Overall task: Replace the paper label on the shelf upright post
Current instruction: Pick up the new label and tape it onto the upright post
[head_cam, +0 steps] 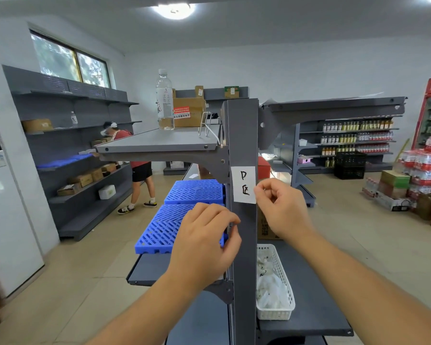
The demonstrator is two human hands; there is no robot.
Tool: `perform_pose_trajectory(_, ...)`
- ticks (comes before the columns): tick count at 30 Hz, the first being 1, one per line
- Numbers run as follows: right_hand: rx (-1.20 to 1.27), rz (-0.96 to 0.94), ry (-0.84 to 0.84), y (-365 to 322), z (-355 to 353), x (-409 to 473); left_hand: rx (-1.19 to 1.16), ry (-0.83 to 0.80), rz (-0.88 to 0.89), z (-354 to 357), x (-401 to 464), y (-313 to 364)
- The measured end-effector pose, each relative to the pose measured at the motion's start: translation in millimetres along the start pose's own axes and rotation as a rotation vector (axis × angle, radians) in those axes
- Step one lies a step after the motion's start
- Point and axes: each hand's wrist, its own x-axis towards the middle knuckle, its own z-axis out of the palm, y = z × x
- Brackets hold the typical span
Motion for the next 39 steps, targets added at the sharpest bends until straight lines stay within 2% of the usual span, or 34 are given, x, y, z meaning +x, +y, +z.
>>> perform_pose_trajectory(15, -0.068, 0.052, 0.034, 17, 7, 11, 0.04, -0.057, -0.058, 8, -3, -19)
perform_pose_trajectory(25, -0.058, 0.081, 0.042, 18, 8, 14, 0.098, -0.247, -0.028, 26, 37, -20)
perform_pose_trajectory(34, -0.044, 0.097, 0.054, 21, 10, 15, 0.166, -0.23, -0.018, 38, 44, -24)
perform_pose_trajectory(39, -0.114, 0.097, 0.068, 20, 6, 16, 0.197, -0.223, -0.017, 37, 45, -25)
